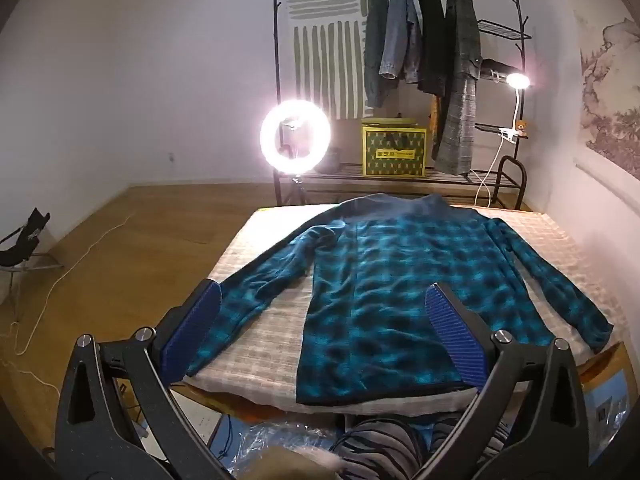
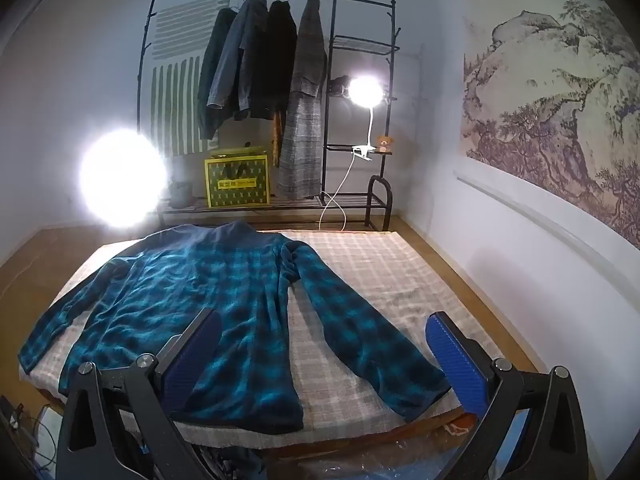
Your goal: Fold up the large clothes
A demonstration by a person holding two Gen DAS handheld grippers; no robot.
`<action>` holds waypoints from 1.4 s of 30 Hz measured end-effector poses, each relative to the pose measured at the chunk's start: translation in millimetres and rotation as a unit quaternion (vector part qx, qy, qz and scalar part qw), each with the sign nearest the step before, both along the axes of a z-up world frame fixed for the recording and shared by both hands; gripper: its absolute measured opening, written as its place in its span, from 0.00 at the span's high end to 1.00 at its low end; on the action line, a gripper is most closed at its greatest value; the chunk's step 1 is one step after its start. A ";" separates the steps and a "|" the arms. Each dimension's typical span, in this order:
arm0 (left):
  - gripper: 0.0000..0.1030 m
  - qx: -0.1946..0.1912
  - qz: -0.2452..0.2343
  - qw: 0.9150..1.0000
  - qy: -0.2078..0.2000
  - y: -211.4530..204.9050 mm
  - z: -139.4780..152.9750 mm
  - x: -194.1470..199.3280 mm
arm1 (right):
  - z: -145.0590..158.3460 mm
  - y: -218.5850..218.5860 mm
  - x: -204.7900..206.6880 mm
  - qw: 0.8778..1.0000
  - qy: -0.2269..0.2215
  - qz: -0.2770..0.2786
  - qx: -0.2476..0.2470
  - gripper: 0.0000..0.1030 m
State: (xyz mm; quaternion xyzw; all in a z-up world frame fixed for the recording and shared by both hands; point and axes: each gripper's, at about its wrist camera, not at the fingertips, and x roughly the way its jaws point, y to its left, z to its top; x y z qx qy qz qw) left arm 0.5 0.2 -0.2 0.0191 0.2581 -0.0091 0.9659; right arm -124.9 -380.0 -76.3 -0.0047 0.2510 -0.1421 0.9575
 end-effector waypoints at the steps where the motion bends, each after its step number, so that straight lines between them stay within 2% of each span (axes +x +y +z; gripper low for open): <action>1: 0.00 -0.006 -0.004 1.000 0.003 0.3 -0.1 0.6 | 0.3 0.4 -0.1 1.000 -0.006 0.000 0.001 0.00; 3: 0.00 -0.016 -0.012 1.000 0.008 0.8 0.2 1.7 | 0.8 1.4 0.2 1.000 -0.004 0.001 0.002 0.00; 4: 0.00 -0.004 0.002 1.000 0.008 0.4 -0.2 3.0 | 1.3 2.1 0.0 1.000 -0.004 0.002 0.002 0.00; 16: 0.00 -0.005 -0.001 1.000 0.001 -4.2 -3.3 3.6 | -4.5 -4.2 1.6 1.000 0.001 -0.003 -0.001 0.00; 42: 0.00 -0.016 0.007 1.000 -0.012 3.3 14.5 -2.9 | 8.0 -3.0 3.4 1.000 -0.005 -0.012 -0.004 0.00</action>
